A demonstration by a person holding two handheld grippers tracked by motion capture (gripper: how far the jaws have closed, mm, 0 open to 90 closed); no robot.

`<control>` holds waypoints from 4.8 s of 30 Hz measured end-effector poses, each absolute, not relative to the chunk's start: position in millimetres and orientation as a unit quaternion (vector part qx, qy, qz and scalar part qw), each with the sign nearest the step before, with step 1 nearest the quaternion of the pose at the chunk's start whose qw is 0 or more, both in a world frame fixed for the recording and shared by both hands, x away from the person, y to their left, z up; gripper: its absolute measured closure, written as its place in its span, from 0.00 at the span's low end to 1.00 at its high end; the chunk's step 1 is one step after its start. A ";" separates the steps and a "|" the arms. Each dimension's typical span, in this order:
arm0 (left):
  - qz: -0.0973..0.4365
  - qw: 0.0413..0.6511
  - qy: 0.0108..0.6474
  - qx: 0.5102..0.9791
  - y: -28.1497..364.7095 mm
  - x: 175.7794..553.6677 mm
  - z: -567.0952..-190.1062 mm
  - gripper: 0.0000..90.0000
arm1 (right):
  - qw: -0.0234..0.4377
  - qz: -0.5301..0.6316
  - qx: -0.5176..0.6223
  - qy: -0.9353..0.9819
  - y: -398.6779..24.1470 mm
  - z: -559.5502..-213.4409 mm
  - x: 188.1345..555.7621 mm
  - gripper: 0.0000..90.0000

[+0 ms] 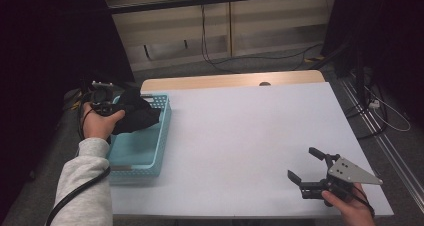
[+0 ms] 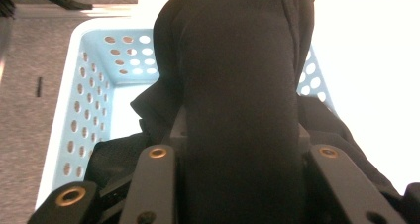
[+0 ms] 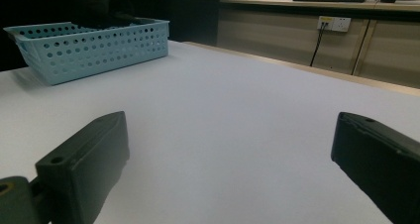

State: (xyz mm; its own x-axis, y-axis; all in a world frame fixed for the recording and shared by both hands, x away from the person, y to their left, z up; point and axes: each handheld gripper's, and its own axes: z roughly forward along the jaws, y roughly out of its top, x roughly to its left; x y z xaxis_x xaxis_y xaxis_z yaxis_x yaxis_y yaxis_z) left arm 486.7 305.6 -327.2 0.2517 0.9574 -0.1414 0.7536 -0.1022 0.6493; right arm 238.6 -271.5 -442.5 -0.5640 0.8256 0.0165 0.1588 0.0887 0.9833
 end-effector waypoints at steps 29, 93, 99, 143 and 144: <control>0.132 0.422 0.477 0.760 210.8 462.7 -299.3 0.69 | 0.295 0.565 0.368 0.677 -271.0 -442.9 240.0 0.01; 0.109 0.487 0.326 0.803 97.3 410.8 -407.8 0.16 | 0.277 0.539 0.356 0.711 -239.0 -449.6 283.7 0.00; 0.116 0.484 0.326 0.804 99.7 409.5 -406.6 0.16 | 0.274 0.537 0.358 0.713 -236.1 -450.3 289.2 0.00; 0.138 0.472 0.359 0.793 116.7 404.0 -412.2 0.15 | 0.179 0.473 0.313 0.804 -154.3 -452.0 312.3 0.50; 0.140 0.475 0.358 0.792 116.3 403.8 -412.1 0.15 | 0.169 0.474 0.316 0.804 -152.7 -453.6 313.7 0.55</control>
State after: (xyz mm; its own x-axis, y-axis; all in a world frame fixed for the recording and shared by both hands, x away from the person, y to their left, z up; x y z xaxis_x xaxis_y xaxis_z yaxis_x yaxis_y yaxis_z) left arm 403.8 116.3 -412.1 0.7047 0.6997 -0.1175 0.4331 -0.2931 0.8523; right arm 313.7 -152.7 -453.6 -0.7433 0.6684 0.0274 0.3481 0.3515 0.8691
